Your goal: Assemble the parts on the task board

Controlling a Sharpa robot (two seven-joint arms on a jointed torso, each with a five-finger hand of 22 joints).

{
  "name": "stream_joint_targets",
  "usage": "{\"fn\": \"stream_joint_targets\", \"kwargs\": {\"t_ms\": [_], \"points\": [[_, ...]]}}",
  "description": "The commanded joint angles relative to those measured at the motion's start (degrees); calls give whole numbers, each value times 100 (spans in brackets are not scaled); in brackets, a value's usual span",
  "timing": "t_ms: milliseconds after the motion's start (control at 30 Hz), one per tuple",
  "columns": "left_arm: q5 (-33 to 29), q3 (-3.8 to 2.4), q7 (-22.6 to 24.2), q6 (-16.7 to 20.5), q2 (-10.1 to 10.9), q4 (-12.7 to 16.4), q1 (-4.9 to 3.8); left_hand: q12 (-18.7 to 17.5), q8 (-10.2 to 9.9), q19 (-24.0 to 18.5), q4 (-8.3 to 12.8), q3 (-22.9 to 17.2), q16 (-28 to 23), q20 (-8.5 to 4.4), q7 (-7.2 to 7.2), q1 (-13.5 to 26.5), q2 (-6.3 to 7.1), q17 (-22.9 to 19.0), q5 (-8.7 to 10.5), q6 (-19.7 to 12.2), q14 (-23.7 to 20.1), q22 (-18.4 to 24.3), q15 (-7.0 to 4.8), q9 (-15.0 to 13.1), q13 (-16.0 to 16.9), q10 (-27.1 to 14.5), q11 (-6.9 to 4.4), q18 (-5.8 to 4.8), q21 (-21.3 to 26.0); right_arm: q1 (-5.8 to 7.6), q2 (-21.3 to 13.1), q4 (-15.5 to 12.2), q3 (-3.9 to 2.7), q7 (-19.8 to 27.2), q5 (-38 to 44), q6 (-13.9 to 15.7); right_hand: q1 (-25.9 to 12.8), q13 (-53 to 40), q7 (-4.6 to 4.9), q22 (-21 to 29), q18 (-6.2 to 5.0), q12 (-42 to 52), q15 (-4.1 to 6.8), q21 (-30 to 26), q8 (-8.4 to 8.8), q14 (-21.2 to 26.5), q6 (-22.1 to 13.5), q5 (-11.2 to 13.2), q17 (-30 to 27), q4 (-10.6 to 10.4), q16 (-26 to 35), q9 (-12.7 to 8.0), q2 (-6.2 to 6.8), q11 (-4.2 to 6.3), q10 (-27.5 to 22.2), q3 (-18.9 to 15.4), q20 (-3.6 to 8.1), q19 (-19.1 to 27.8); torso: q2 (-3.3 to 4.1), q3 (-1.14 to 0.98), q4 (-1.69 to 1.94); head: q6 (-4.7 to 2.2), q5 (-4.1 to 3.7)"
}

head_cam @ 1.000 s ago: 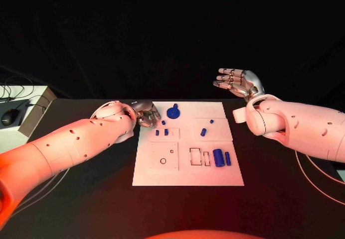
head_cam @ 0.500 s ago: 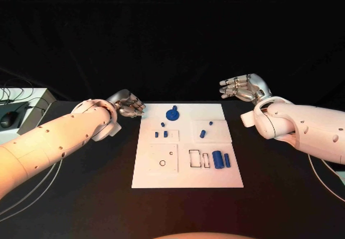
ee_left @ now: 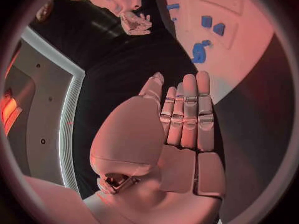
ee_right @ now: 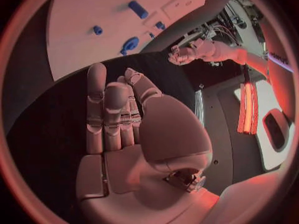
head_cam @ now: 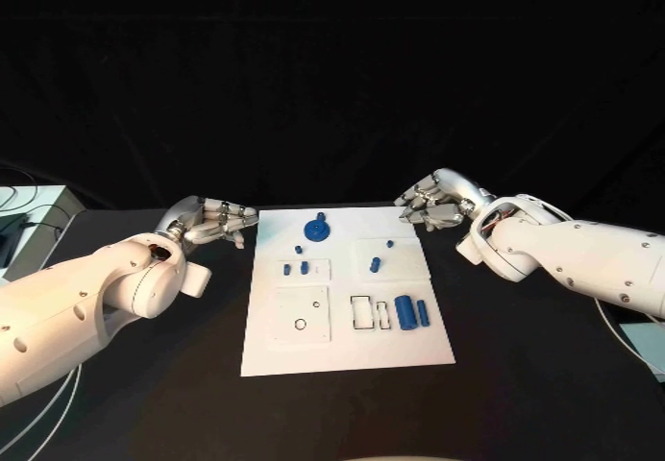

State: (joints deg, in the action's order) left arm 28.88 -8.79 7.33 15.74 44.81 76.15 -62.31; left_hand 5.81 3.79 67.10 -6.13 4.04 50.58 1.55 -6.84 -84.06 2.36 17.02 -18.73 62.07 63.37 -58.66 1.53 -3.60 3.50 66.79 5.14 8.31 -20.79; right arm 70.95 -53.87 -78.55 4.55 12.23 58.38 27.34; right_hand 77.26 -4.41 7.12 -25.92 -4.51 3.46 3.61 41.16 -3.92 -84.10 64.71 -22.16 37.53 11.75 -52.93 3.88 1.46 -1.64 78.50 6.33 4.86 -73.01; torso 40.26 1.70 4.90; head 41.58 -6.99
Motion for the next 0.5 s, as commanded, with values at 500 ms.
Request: {"fn": "stream_joint_targets", "kwargs": {"t_ms": [500], "points": [[-1448,-164,853,-484,374,823,331,65,-10,146,162,712,-102,8,90,264,-30,212,170,-21,96,-196,-3,-3,6,-21,-1,54,-187,-234,278,34,50,-1739,2822,-170,-129,63,52,-2797,-359,9,-172,2290,34,189,-12,207,1505,-174,-941,4,360,-153,-468,750,-192,-829,-27,47,-15,25,-83]]}}
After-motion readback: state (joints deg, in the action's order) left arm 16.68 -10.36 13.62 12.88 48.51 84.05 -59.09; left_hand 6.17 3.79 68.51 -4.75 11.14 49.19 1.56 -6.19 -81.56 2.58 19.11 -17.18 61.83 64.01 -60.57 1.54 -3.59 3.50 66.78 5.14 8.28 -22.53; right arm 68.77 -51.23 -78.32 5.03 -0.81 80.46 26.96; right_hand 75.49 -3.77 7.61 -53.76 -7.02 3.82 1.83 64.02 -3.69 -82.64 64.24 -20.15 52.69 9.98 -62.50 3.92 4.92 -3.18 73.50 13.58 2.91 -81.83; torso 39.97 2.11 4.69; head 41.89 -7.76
